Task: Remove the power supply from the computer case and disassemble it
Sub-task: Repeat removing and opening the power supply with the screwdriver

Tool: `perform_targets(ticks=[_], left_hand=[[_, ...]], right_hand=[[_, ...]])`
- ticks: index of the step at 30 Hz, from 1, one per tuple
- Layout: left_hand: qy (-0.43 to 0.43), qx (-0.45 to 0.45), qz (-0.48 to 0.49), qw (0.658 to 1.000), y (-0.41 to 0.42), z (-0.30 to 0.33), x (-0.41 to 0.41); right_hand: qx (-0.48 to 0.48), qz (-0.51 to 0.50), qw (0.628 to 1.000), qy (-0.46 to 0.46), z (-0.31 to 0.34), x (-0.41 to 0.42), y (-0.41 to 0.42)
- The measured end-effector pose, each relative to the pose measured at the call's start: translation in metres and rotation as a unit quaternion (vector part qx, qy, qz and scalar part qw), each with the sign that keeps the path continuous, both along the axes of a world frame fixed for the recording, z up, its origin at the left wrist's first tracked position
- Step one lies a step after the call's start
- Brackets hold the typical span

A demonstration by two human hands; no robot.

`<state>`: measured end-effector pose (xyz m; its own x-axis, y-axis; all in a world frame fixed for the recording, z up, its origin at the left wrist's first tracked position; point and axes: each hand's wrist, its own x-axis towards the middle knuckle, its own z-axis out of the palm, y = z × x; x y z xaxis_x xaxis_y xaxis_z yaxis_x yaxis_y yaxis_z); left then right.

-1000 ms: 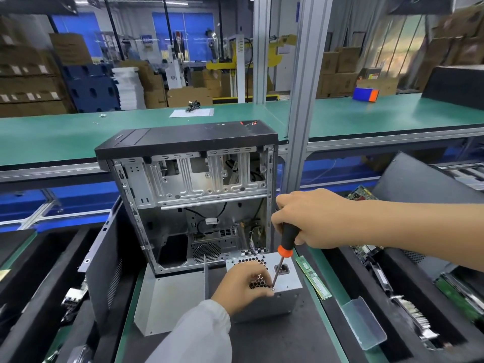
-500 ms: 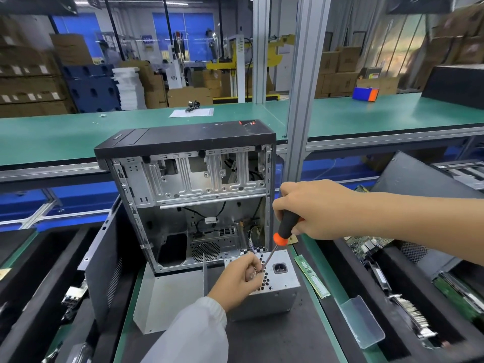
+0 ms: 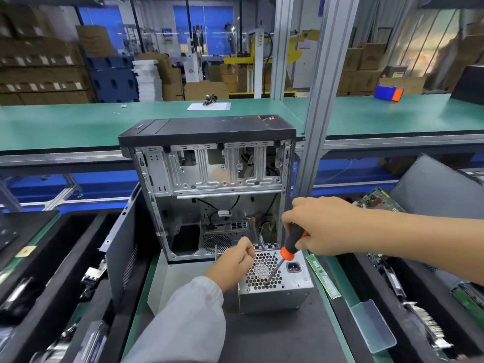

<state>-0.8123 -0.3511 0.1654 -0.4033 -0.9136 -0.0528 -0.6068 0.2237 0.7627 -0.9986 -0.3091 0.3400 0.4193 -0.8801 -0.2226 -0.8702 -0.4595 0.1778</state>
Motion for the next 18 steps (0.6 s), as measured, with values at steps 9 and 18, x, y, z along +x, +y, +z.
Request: perform_targets(ticks=[9, 18], left_hand=[[0.381, 0.318, 0.231, 0.837, 0.02, -0.041, 0.03], [0.21, 0.232, 0.166, 0.935, 0.029, -0.057, 0.017]], right_hand=[[0.003, 0.019, 1.0, 0.023, -0.008, 0.007, -0.002], [-0.041, 0.058, 0.997, -0.004, 0.012, 0.021, -0.002]])
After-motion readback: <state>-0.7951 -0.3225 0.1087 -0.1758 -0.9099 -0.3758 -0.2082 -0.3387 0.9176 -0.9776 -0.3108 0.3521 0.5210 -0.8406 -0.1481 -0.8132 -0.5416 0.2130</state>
